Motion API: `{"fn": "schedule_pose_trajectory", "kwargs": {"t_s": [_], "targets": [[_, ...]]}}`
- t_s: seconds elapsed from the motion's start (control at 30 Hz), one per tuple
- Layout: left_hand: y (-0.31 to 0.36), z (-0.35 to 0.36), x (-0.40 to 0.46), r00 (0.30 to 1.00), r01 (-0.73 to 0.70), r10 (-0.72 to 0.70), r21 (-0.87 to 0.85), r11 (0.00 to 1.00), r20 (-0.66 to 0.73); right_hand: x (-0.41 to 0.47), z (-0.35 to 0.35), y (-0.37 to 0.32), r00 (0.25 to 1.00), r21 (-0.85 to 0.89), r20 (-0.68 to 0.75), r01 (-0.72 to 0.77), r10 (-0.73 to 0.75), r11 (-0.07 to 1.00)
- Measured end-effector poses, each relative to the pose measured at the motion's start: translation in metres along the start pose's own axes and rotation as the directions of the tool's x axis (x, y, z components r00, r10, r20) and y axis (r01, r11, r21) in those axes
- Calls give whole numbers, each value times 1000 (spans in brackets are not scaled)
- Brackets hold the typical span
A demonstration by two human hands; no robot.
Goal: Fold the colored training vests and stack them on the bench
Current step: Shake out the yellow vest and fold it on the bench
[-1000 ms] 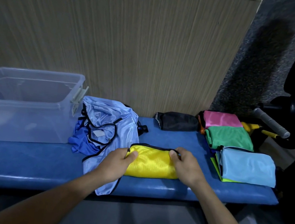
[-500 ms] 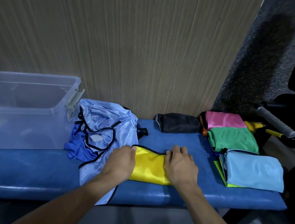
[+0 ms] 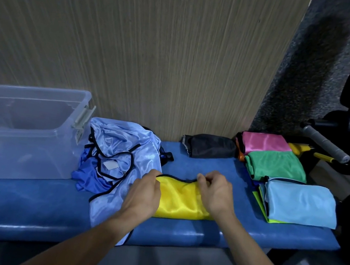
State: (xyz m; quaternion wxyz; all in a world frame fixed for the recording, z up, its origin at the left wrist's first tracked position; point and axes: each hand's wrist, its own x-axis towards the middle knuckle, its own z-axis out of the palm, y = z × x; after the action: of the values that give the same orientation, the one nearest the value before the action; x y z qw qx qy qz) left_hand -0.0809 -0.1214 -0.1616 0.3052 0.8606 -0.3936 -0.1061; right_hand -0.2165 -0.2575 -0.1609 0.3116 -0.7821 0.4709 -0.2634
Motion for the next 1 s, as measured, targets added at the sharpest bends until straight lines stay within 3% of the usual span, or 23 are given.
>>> {"fn": "schedule_pose_trajectory", "kwargs": {"t_s": [0.1,0.23,0.37,0.47,0.57,0.63,0.83,1.0], "targets": [[9,7,-2,999,-19,18,8,1000,33,11,-15,8,998,22,-47,-38,39,999],[22,12,0,998,-26,14,215,976,57,14,-13,17,997,-65,-36,-75,72,995],[32,7,-2,996,-90,73,489,868,53,17,-12,18,996,-77,-49,-80,76,994],[25,11,4,984,-176,153,574,799,89,19,-13,19,996,-69,-59,-74,70,995],[18,13,16,911,-412,360,515,752,202,20,-14,20,997,-41,-70,-32,29,999],[17,14,24,879,-469,367,411,782,305,21,-16,22,995,-12,-97,32,-33,999],[24,13,37,848,-329,216,162,930,485,23,-30,20,917,-5,-176,364,-359,932],[27,11,48,870,-279,270,-40,960,414,32,-39,19,900,43,-230,389,-370,920]]}}
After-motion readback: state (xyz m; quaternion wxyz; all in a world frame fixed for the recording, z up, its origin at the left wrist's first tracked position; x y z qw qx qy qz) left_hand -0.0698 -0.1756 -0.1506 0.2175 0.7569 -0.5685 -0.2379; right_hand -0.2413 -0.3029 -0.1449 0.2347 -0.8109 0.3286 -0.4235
